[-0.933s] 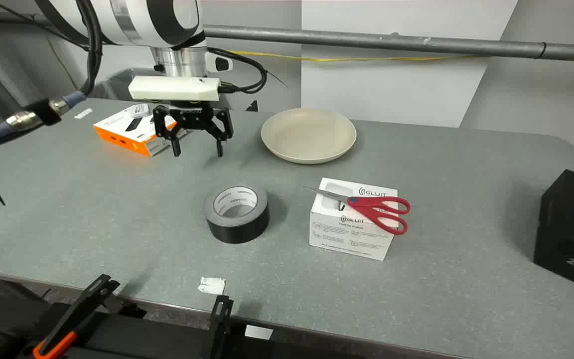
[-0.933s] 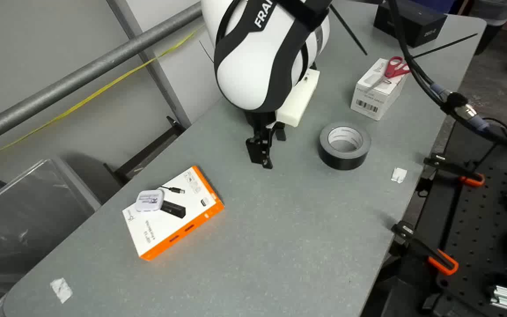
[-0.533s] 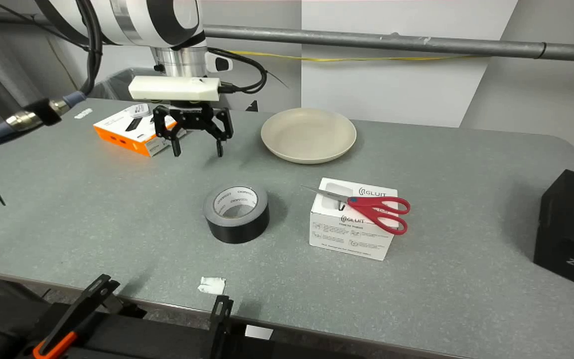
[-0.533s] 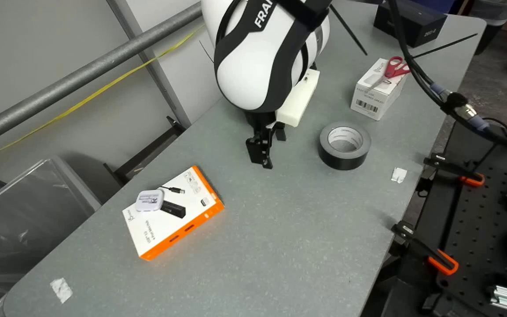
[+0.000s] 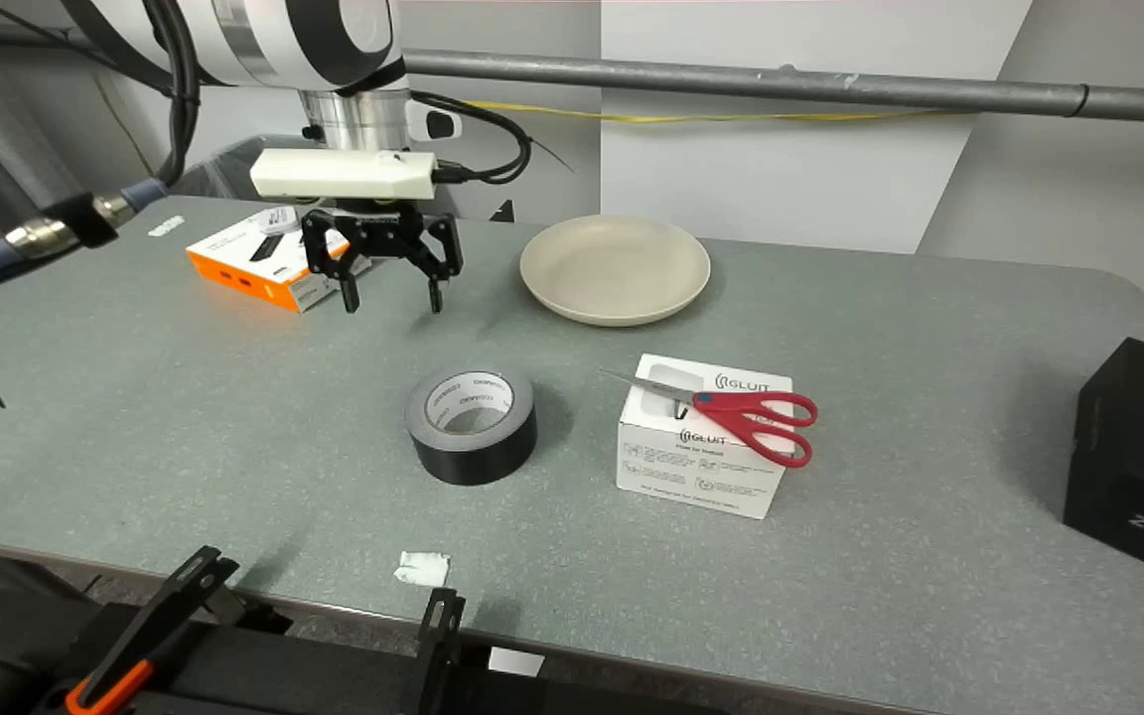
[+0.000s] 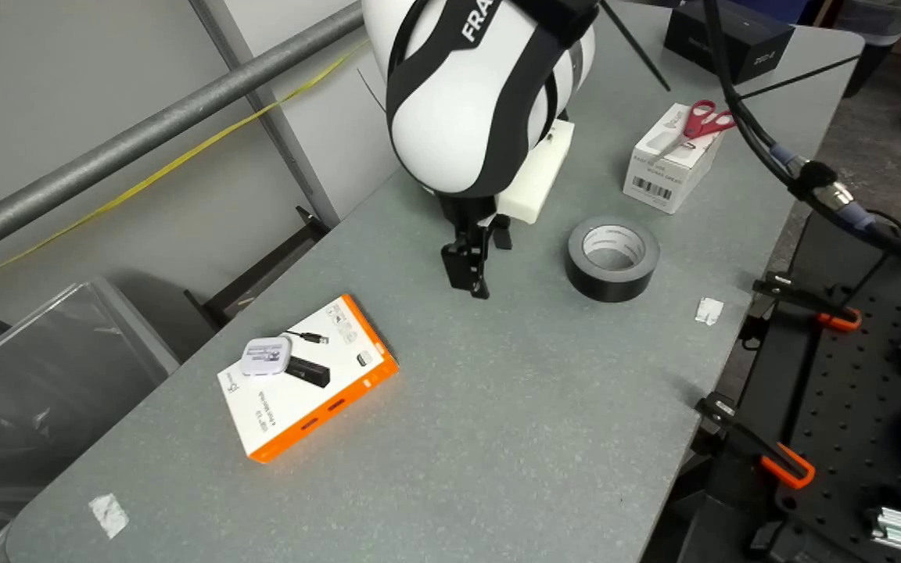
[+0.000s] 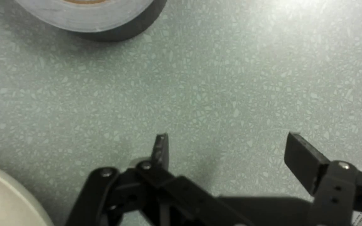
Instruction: Put the black masking tape on the plate
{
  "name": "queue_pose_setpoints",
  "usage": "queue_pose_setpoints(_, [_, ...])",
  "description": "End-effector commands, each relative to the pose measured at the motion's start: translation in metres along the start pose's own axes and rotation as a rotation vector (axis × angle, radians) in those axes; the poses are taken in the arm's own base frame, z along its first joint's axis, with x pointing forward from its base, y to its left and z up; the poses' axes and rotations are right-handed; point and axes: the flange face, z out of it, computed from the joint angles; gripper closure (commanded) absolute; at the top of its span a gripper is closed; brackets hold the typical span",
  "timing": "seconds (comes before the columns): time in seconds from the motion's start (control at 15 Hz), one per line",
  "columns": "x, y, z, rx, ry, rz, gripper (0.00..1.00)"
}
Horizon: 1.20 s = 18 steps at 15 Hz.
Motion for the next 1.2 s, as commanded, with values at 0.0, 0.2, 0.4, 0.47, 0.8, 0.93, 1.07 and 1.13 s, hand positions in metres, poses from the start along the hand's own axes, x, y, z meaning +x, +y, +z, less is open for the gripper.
queue_pose_setpoints(0.0, [-0.055,-0.003,-0.031,-0.054,0.057,-0.021,0.00])
queue_pose_setpoints(0.2, [-0.100,0.000,-0.040,-0.099,0.072,-0.035,0.00])
queue_pose_setpoints(0.4, [-0.141,0.010,-0.036,-0.114,0.063,-0.010,0.00])
queue_pose_setpoints(0.47, [-0.153,0.012,-0.034,-0.116,0.054,0.003,0.00])
queue_pose_setpoints(0.8, [-0.179,0.034,-0.010,-0.101,0.078,0.109,0.00])
queue_pose_setpoints(0.93, [-0.181,0.041,0.000,-0.100,0.096,0.139,0.00])
queue_pose_setpoints(1.07, [-0.181,0.045,0.012,-0.105,0.106,0.166,0.00])
queue_pose_setpoints(1.13, [-0.180,0.046,0.018,-0.105,0.106,0.176,0.00])
